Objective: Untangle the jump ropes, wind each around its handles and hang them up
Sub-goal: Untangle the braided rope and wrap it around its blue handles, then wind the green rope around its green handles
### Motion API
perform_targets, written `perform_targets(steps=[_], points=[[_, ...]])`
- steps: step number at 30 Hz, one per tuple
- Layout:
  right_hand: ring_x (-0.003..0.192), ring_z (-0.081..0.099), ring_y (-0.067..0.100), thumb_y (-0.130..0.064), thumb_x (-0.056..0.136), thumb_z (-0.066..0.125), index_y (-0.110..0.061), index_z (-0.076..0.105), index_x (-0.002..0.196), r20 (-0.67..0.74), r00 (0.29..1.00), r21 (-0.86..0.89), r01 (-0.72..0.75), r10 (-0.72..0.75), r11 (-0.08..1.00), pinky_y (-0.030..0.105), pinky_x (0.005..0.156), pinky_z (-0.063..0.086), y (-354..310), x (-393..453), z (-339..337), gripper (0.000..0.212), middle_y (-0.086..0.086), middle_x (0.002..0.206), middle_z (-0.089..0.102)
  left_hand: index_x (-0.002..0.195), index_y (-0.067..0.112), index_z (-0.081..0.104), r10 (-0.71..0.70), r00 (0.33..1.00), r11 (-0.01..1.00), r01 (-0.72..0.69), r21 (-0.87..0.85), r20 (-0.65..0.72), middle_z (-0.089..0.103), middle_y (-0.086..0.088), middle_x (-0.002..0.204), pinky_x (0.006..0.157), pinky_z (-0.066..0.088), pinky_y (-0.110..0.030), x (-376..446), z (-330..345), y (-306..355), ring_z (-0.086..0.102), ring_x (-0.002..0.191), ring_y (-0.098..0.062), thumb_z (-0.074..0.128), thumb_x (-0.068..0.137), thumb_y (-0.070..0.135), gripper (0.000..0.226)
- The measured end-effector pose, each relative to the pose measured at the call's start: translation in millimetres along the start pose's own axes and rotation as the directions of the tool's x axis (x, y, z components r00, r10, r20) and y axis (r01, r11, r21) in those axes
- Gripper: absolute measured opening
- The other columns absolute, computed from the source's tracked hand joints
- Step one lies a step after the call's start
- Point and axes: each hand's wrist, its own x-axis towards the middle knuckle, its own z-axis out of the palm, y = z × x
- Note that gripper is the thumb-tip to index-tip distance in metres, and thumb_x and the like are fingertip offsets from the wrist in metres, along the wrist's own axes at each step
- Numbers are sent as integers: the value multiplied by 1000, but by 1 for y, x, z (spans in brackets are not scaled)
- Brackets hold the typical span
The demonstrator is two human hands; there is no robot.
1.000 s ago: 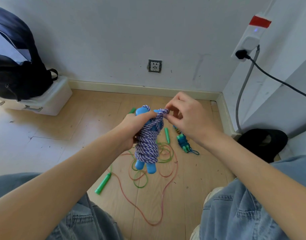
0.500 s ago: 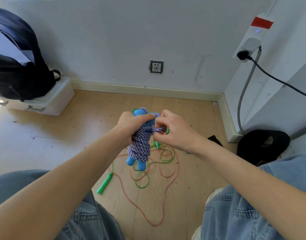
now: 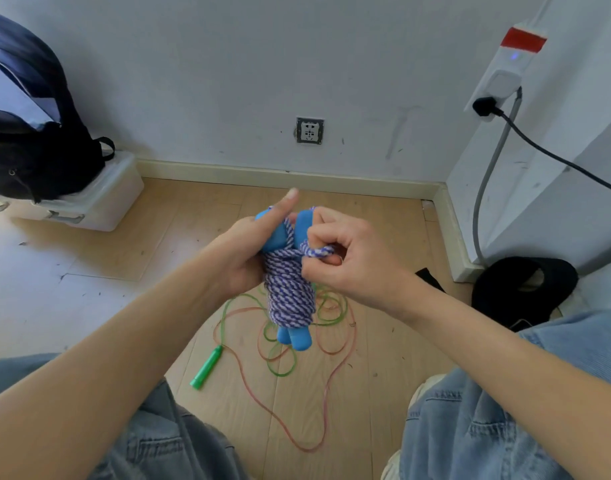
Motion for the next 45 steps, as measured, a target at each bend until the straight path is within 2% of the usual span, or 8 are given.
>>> perform_targets(steps=[5,13,20,24,29,35,40,45], points=[[59,28,9,-5,63,56,-23,26,49,36,997,101,-76,73,992,25,58,23,-1,0,-2,38,-7,64,28,81,7,60,2,1000,997,-4,-75,-28,67,-6,64,51,55,-24,-3,5,-10,65,53,-14,63,81,17,10],[56,29,4,6,66,58,-21,24,51,178,984,-5,23,-22,1000,12,57,28,5,-16,7,46,-4,63,28,81,11,54,-1,1000,997,2,72,-8,58,-5,65,48,52,-20,9,3,-18,59,50,-12,57,81,-3,15],[77,48,14,-3,85,60,-13,42,61,-91,909,263,-373,407,890,26,77,43,37,-3,-11,32,3,80,45,106,5,54,59,964,998,-48,47,-260,64,-14,92,80,55,-42,32,20,-13,63,79,-28,73,77,15,36],[73,62,17,-6,91,53,-16,39,63,13,802,504,-522,598,689,27,68,55,66,12,-37,32,5,77,58,104,7,51,85,970,994,-68,83,-227,62,-10,95,64,53,-31,64,38,-11,61,76,-20,70,81,22,32],[59,44,16,1,83,55,-13,38,55,-179,720,119,-661,671,741,25,53,50,131,21,-37,35,6,61,39,106,8,42,0,972,954,70,292,-234,55,-13,108,73,50,-31,113,35,-47,59,82,-21,64,86,16,32],[48,26,15,-10,81,56,-16,28,52,-234,587,-333,-797,775,503,29,44,15,233,-7,-28,41,1,54,31,75,13,48,-152,956,877,248,412,-252,59,-5,78,51,45,-18,169,11,-113,54,62,-12,47,91,6,17],[89,53,34,-17,88,55,-9,54,92,-319,498,-401,-842,807,361,27,56,28,290,-20,-30,9,18,109,54,85,12,55,-138,955,735,276,619,-262,62,-13,97,79,47,-33,210,6,-168,61,91,-27,55,87,8,5],[110,44,32,-11,85,53,-8,43,121,-307,699,-601,-669,646,438,38,80,39,315,-25,-3,38,15,123,45,126,-1,45,-130,920,428,388,816,-369,48,-19,130,97,39,-39,221,-15,-222,46,120,-35,54,89,18,43]])
